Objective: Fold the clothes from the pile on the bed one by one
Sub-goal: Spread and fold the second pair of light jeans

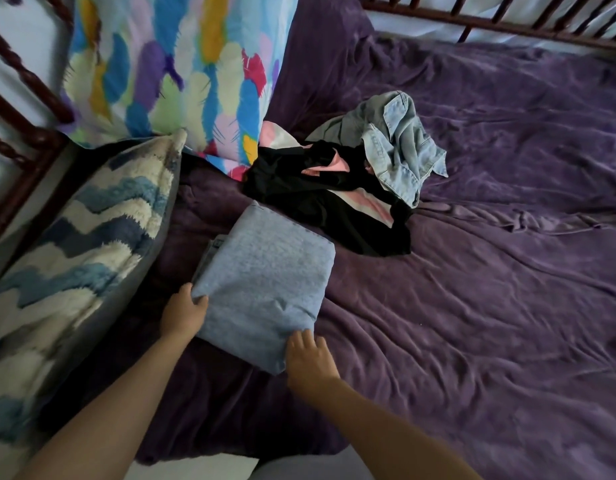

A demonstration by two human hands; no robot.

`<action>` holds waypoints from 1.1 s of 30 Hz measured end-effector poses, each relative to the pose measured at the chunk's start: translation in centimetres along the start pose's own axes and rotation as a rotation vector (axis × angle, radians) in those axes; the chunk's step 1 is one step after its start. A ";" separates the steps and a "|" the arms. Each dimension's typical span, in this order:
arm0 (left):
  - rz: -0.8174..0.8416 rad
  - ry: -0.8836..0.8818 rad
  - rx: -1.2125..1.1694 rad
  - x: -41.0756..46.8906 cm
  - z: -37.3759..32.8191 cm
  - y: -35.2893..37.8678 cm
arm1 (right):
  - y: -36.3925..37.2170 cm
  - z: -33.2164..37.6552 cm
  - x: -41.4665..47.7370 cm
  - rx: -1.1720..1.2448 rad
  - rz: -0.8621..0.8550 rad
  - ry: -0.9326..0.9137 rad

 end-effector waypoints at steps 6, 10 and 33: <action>0.009 -0.142 -0.088 0.1 0.4 0.2 | 0.3 1.9 -0.1 0.041 -0.178 -0.051; -0.241 0.449 0.307 -2.7 -1.2 -0.3 | 0.7 2.4 1.2 0.018 -0.195 -0.058; -0.400 1.269 0.557 -7.4 -11.1 2.0 | -10.1 -12.9 -5.6 0.374 -0.513 -0.030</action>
Point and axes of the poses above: each hand's wrist, its own x-axis towards the middle knuckle, its own y-axis out of the palm, z = x × y, the point moved 2 cm from there along x, towards the middle knuckle, and after that the axes turned 1 degree about -z, right-handed, at the moved point
